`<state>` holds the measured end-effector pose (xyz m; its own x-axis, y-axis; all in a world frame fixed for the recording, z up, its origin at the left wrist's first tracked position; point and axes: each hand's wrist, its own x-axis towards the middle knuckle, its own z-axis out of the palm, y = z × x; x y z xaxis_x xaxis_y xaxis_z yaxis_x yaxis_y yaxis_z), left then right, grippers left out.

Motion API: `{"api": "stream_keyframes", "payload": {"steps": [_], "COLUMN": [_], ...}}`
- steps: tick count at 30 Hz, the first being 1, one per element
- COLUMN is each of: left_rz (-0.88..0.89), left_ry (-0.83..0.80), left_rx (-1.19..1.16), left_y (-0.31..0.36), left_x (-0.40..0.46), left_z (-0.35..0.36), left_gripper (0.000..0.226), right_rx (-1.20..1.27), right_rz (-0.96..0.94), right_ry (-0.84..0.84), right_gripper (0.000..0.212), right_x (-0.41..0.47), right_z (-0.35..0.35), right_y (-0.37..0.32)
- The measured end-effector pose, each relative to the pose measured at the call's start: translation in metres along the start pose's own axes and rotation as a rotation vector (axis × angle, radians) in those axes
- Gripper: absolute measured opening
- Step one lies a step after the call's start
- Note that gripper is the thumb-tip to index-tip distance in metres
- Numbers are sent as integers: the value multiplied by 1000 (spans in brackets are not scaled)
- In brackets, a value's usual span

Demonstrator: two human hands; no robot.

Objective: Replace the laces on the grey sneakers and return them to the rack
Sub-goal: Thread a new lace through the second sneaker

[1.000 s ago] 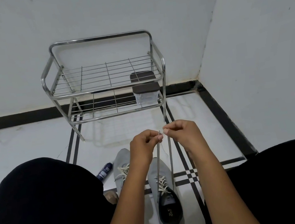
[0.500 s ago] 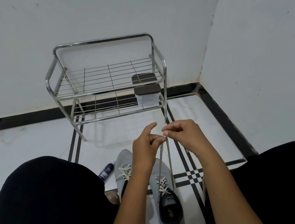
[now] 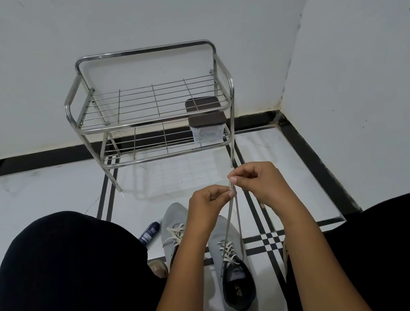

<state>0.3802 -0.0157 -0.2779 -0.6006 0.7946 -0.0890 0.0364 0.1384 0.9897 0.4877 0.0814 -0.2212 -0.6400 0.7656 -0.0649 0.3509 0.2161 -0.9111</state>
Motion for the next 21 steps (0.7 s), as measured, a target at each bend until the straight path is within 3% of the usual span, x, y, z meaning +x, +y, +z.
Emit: {"api": "stream_keyframes", "payload": {"steps": [21], "left_rz": [45], "left_ry": [87], "left_rx": [-22], "left_y": [3], "left_x": [1], "left_z": [2], "left_gripper": [4], "right_rx": [-8], "right_rz": [19], "right_ry": [29], "right_gripper": [6], "right_x": [0], "right_z": [0], "right_y": [0]}}
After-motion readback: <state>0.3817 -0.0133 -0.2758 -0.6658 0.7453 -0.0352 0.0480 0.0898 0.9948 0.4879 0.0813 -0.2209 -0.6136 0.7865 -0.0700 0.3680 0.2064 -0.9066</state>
